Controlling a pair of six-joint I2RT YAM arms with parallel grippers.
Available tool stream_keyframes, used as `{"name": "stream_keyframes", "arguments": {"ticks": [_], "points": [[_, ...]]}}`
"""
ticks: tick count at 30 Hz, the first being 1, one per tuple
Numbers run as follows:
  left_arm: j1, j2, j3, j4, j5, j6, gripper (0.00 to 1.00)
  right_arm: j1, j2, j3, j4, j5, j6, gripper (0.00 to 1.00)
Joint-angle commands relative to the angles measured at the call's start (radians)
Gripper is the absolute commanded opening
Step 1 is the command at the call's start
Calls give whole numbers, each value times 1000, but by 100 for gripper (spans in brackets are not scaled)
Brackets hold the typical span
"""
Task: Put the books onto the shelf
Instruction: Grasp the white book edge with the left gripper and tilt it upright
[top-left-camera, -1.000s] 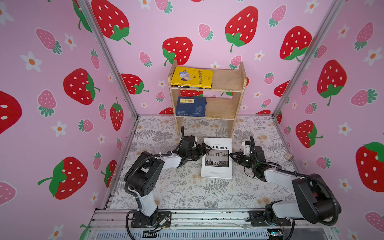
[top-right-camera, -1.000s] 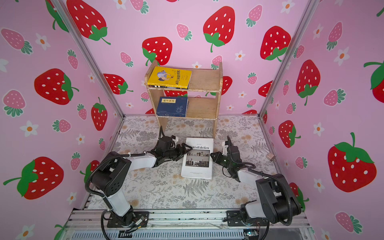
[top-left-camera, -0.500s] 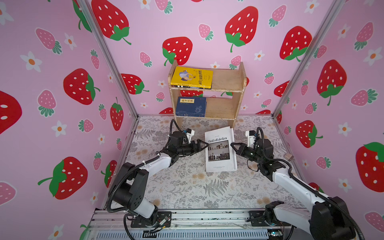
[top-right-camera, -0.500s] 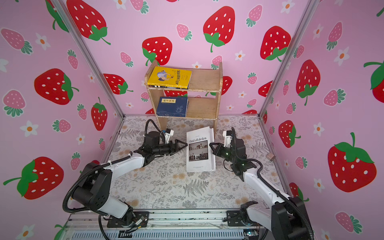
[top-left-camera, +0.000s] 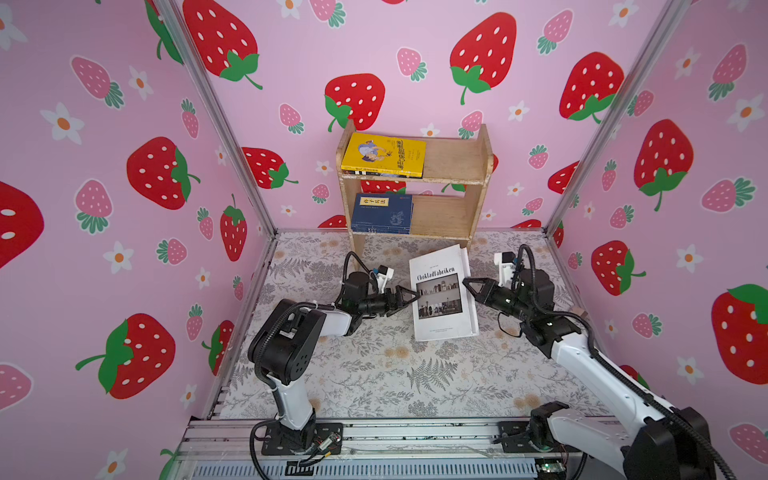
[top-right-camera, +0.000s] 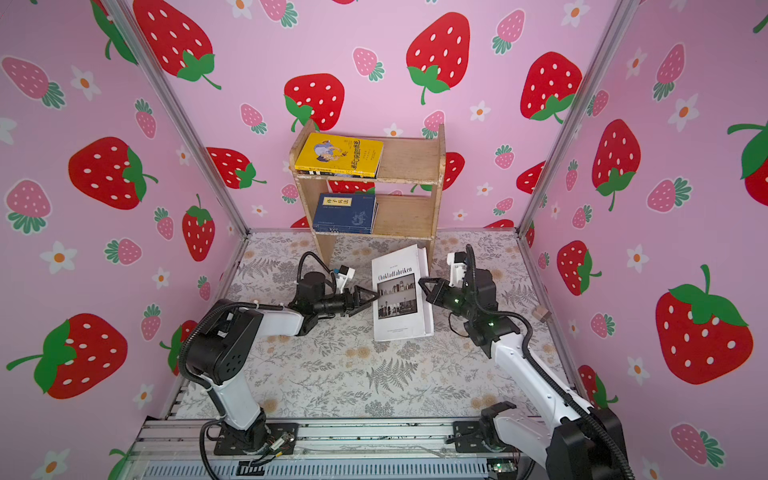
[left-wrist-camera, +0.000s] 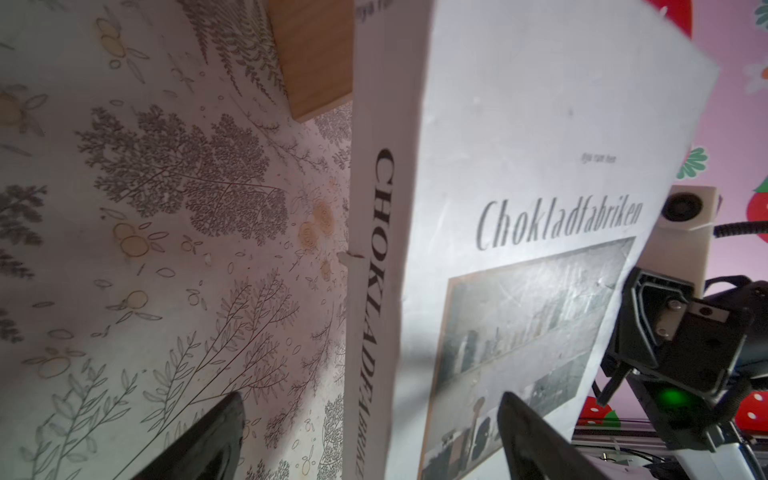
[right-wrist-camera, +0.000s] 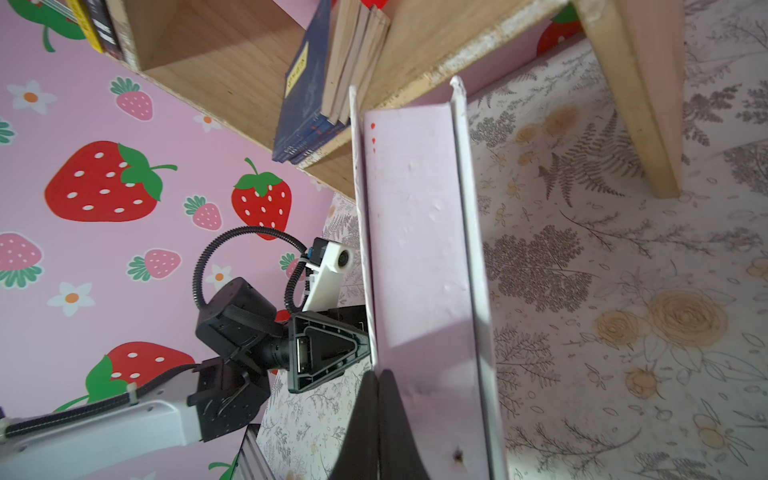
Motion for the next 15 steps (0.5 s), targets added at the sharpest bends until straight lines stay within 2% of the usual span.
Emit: {"name": "stream_keyframes", "arguments": {"ticks": [1,8,15], "points": [[-2,6,11,225,71,-75,96,-11,-24,66,-6,-41,15,0],[-2,53,19,607,135,-325,99,-34,-9,166,-12,-125,43,0],[-16,-48,49,606,151,-338,99,-54,14,234,-7,-200,75,0]]}}
